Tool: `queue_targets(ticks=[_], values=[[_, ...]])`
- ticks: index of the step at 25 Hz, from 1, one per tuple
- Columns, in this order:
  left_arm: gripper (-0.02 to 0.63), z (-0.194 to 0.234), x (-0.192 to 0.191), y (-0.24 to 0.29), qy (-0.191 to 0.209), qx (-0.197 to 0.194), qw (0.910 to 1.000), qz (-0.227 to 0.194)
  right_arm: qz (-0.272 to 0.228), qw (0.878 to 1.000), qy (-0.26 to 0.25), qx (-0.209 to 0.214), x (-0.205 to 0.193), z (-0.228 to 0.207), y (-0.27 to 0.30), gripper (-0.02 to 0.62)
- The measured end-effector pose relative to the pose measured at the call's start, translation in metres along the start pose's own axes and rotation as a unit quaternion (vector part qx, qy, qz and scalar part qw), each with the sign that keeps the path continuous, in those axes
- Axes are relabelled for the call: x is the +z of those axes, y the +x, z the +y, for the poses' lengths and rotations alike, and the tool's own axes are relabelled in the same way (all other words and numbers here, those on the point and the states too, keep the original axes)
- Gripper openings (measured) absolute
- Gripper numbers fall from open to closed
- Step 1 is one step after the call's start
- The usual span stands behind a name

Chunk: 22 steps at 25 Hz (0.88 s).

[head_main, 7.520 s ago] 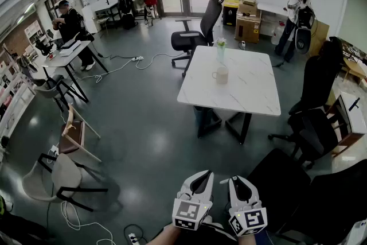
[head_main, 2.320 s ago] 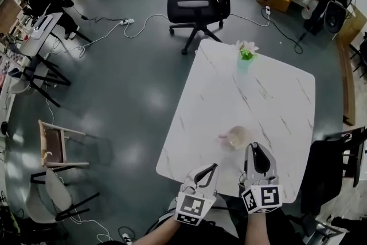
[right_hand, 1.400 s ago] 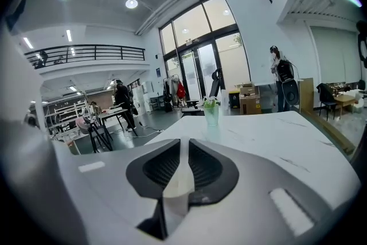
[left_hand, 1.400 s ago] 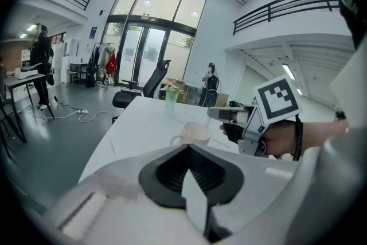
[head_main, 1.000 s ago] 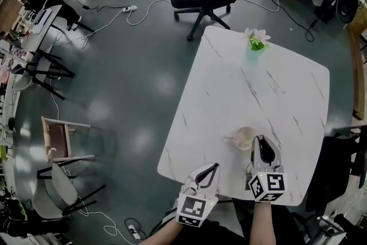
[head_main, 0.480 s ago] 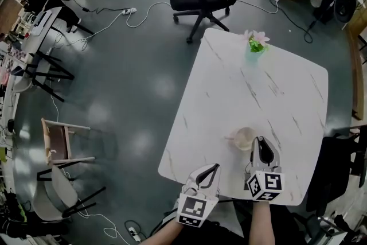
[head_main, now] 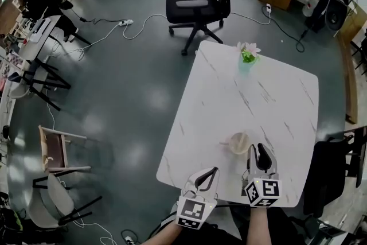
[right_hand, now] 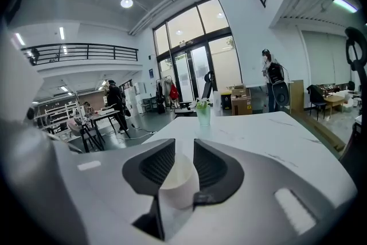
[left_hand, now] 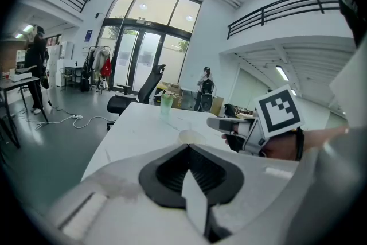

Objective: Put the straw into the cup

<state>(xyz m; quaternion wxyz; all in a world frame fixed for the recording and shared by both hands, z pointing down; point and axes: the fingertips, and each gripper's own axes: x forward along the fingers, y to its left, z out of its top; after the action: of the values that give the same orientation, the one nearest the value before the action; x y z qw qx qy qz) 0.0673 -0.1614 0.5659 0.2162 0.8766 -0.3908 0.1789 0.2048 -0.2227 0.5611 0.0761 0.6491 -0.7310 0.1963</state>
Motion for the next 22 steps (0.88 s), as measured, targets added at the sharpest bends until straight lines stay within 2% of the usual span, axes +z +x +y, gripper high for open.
queue_targets(ticks=[5,11,22], values=[[0.002,-0.004,0.011,-0.005,0.007,-0.007,0.9998,-0.015,-0.018,1.000,0.000,0.003,0.015,0.009,-0.021,0.101],[0.002,-0.009,0.025,-0.013,0.018,-0.014,0.9992,-0.034,-0.046,0.999,-0.012,0.005,0.031,0.026,-0.048,0.024],[0.002,-0.019,0.058,-0.037,0.050,-0.026,0.9944,-0.090,-0.079,0.996,-0.030,0.001,0.048,0.055,-0.096,0.002]])
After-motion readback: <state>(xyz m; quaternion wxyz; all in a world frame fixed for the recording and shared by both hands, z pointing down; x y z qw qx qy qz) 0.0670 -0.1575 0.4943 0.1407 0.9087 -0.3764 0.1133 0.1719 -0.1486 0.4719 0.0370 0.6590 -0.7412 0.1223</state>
